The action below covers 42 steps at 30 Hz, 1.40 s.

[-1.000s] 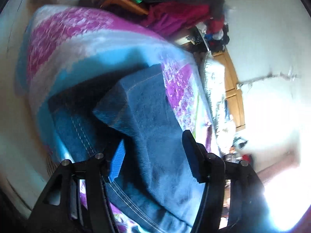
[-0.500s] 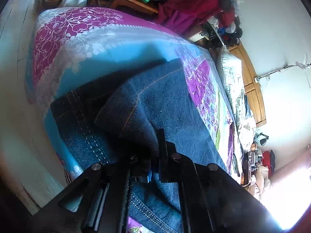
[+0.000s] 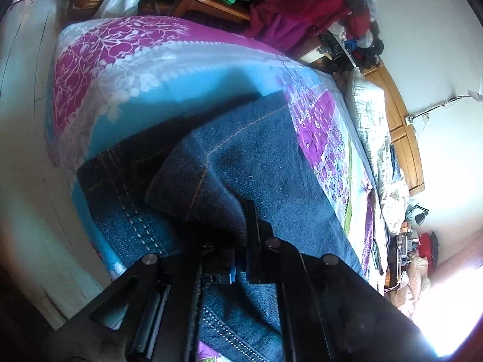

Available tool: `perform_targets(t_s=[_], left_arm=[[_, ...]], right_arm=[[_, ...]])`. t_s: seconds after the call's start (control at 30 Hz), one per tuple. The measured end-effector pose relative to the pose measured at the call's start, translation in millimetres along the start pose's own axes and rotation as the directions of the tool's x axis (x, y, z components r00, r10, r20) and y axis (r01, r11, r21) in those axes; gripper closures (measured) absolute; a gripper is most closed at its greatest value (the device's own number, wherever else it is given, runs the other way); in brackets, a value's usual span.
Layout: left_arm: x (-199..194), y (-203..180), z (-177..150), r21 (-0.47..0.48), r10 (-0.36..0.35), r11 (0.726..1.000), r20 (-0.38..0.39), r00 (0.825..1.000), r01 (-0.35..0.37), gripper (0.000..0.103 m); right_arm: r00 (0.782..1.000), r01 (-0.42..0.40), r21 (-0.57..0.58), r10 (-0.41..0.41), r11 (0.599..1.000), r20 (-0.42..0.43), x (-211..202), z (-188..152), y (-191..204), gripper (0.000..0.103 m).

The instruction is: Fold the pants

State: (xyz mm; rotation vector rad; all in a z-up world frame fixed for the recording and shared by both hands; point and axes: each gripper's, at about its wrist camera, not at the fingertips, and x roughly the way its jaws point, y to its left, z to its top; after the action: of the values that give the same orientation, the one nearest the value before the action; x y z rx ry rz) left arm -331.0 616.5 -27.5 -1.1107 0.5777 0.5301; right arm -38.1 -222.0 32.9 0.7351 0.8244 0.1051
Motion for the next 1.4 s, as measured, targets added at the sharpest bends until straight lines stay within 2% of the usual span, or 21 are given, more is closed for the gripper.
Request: perform_targets(t_s=[0.1, 0.17, 0.27, 0.33, 0.43, 0.5, 0.67, 0.7, 0.8, 0.9, 1.07, 1.17, 1.23, 1.3, 1.4], left_arm=[[-10, -10, 8, 0.02, -0.027, 0.999, 0.01, 1.0, 0.026, 0.099], [-26, -15, 14, 0.016, -0.093, 0.996, 0.034, 0.995, 0.093, 0.099], [-46, -7, 14, 0.018, -0.134, 0.991, 0.063, 0.989, 0.133, 0.099], [-44, 9, 9, 0.016, -0.105, 0.994, 0.051, 0.993, 0.104, 0.099], [-10, 44, -2, -0.033, -0.022, 0.999, -0.039, 0.999, 0.021, 0.099], [-9, 44, -3, -0.043, -0.031, 0.999, -0.017, 0.999, 0.031, 0.099], [-13, 21, 5, 0.063, 0.007, 0.998, -0.012, 1.0, -0.006, 0.099], [-15, 22, 5, 0.065, 0.004, 0.998, -0.004, 1.0, -0.004, 0.099], [-14, 33, 2, 0.043, 0.0, 0.999, 0.011, 1.0, 0.0, 0.098], [-12, 42, 2, -0.022, -0.013, 1.0, 0.01, 1.0, 0.013, 0.097], [-13, 34, 3, 0.034, 0.025, 0.999, 0.003, 1.0, -0.025, 0.096], [-12, 35, 2, 0.037, 0.023, 0.999, 0.009, 1.0, -0.024, 0.095], [-11, 36, 0, 0.038, 0.024, 0.999, 0.015, 1.0, -0.025, 0.095], [-13, 35, 1, 0.033, 0.025, 0.999, 0.016, 1.0, -0.025, 0.095], [-17, 35, 2, 0.054, 0.041, 0.998, 0.024, 0.999, -0.042, 0.091]], right_arm=[[0.998, -0.045, -0.088, 0.049, 0.995, 0.047, -34, 19, 35, 0.097], [0.994, -0.059, -0.186, 0.075, 0.981, 0.082, -68, 21, 56, 0.097], [0.994, -0.041, -0.232, 0.063, 0.972, 0.086, -107, 4, 52, 0.098], [0.999, -0.003, -0.212, 0.011, 0.977, 0.036, -104, -10, 30, 0.098], [0.996, 0.073, -0.188, -0.082, 0.98, -0.041, -87, -34, 9, 0.098], [0.993, 0.099, -0.216, -0.11, 0.971, -0.039, -87, -46, 5, 0.098], [1.0, 0.005, -0.216, -0.004, 0.976, 0.004, -127, -44, 5, 0.098], [1.0, 0.01, -0.227, -0.01, 0.974, 0.001, -130, -47, 4, 0.099], [0.993, 0.075, -0.224, -0.093, 0.972, -0.072, -116, -57, -14, 0.099], [0.995, 0.066, -0.225, -0.081, 0.972, -0.056, -120, -61, -14, 0.099], [0.996, 0.053, -0.237, -0.069, 0.97, -0.058, -126, -62, -18, 0.099], [0.987, 0.068, -0.208, -0.096, 0.976, -0.128, -111, -67, -37, 0.098], [0.98, 0.113, -0.187, -0.141, 0.976, -0.143, -109, -69, -47, 0.082], [0.979, 0.127, -0.18, -0.152, 0.975, -0.133, -118, -71, -55, 0.074], [0.965, 0.216, -0.192, -0.239, 0.957, -0.11, -134, -66, -69, 0.073]])
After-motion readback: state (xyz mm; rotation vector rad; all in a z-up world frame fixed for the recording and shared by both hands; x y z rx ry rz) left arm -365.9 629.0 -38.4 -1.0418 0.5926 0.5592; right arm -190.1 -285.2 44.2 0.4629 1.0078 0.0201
